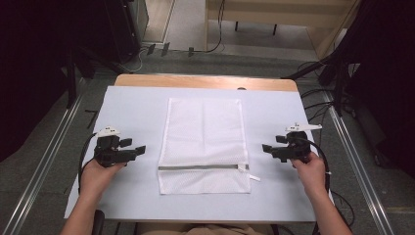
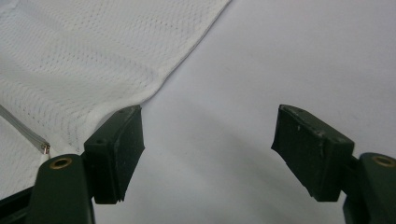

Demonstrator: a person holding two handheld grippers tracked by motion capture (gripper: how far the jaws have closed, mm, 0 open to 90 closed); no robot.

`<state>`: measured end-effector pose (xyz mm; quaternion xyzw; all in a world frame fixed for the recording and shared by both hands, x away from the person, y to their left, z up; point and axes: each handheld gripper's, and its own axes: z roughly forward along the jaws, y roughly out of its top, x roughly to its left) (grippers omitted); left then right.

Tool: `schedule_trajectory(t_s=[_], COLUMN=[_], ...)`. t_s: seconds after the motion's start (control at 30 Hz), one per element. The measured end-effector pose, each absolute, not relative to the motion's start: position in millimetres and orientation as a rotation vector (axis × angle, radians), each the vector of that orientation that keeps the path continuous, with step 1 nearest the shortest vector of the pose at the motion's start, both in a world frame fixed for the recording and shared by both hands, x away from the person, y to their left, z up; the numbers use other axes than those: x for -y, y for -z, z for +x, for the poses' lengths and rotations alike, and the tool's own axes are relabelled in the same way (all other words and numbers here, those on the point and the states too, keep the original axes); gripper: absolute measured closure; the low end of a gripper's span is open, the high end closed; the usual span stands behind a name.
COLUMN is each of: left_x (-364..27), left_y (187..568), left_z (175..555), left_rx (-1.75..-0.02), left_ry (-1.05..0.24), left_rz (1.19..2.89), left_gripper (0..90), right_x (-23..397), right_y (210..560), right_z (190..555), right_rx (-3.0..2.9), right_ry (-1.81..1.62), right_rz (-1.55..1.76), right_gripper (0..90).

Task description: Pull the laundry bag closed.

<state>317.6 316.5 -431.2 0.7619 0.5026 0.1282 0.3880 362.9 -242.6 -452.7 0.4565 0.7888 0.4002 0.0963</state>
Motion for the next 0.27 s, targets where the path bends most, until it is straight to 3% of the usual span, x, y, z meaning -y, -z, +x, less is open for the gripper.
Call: schedule_trajectory(t_s=[0.27], left_x=[-315.2], left_y=[433.2], left_z=[318.7], left_rx=[-1.287], left_ry=[-0.325], left_rz=[1.954], left_gripper=[28.9], right_x=[244.5], right_y=[455.1], right_z=[365.3], right_rx=[-2.327], right_ry=[-1.152], right_rz=[1.372], right_gripper=[25.5])
